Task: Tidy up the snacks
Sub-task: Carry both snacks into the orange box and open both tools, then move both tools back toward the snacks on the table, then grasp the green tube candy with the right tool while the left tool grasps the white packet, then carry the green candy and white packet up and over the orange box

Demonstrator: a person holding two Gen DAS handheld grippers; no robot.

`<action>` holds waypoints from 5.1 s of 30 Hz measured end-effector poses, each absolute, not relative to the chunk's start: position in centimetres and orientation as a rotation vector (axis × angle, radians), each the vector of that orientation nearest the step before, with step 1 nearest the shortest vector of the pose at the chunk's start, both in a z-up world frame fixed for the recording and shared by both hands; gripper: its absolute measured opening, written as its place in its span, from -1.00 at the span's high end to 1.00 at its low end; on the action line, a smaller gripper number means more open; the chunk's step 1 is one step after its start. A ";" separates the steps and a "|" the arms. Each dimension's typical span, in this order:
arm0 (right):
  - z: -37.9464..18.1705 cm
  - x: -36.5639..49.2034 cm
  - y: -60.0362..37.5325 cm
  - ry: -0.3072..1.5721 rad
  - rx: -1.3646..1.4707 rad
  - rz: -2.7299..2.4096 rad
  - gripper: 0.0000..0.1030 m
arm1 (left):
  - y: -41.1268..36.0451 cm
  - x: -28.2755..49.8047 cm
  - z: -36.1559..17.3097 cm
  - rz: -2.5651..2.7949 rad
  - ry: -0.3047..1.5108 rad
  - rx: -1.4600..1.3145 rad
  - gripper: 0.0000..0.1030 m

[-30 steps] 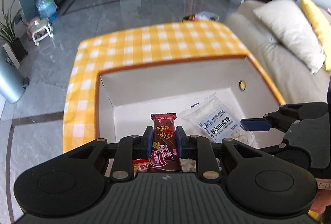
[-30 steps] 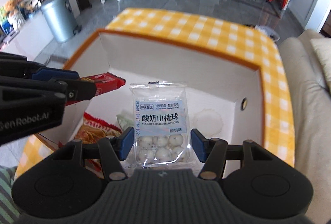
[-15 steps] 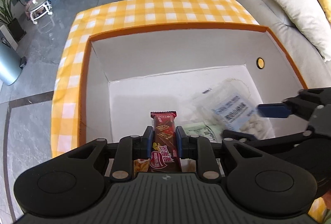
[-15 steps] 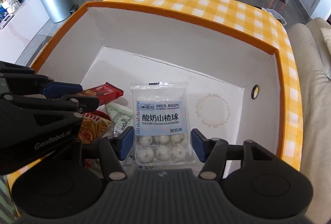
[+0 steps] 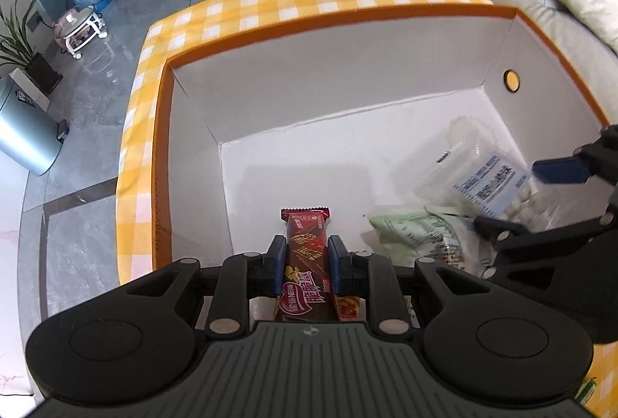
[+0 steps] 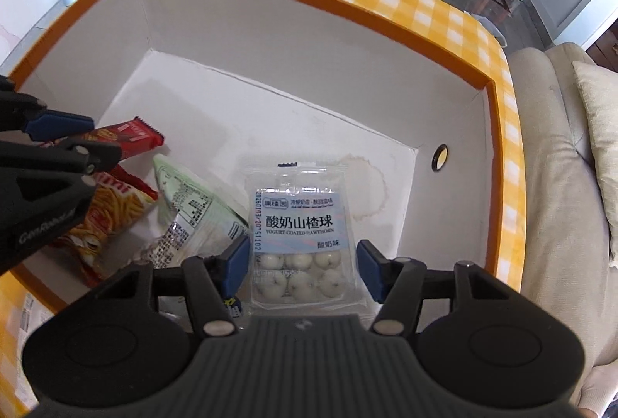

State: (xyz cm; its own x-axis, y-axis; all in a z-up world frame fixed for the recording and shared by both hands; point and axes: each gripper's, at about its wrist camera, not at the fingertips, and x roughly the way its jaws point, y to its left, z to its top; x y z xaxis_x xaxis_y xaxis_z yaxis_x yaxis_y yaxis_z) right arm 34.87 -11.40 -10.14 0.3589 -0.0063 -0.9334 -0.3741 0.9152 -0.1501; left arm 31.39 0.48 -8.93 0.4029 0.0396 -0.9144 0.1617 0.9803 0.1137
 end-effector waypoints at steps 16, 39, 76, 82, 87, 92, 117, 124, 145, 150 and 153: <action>-8.9 34.6 -11.7 1.168 -0.350 0.233 -0.13 | 0.3 30.8 -8.8 -0.060 1.151 0.212 0.48; -0.7 23.9 -16.7 0.842 -0.039 0.223 -0.39 | -0.2 20.7 1.0 -0.022 0.749 0.144 -0.24; -8.7 9.2 -21.0 1.133 0.021 0.147 -0.38 | 0.6 8.2 -6.5 -0.060 1.007 -0.063 -0.46; -10.3 9.5 -21.3 1.184 0.037 0.135 -0.38 | 0.8 8.5 -7.9 -0.059 1.051 -0.081 -0.46; -11.2 10.0 -21.9 1.197 0.066 0.126 -0.37 | 1.2 9.1 -8.4 -0.047 1.060 -0.094 -0.46; -11.9 10.5 -22.4 1.196 0.086 0.118 -0.22 | 1.7 9.5 -8.8 -0.041 1.076 -0.118 -0.46; -13.7 12.9 -20.8 1.192 0.181 0.222 0.44 | 3.7 12.7 -12.3 0.037 1.143 -0.174 -0.46; -14.1 14.1 -20.9 1.183 0.178 0.188 0.43 | 4.3 13.9 -13.4 0.084 1.147 -0.203 -0.46; -14.9 13.9 -20.4 1.178 0.110 0.185 0.57 | 3.4 13.7 -13.6 0.069 1.088 -0.130 -0.07; -14.8 13.6 -20.9 1.188 0.130 0.195 0.59 | 3.4 12.8 -13.1 0.067 1.097 -0.121 -0.06; -14.5 13.3 -20.8 1.199 0.117 0.198 0.60 | 3.4 12.2 -12.5 0.064 1.098 -0.124 -0.05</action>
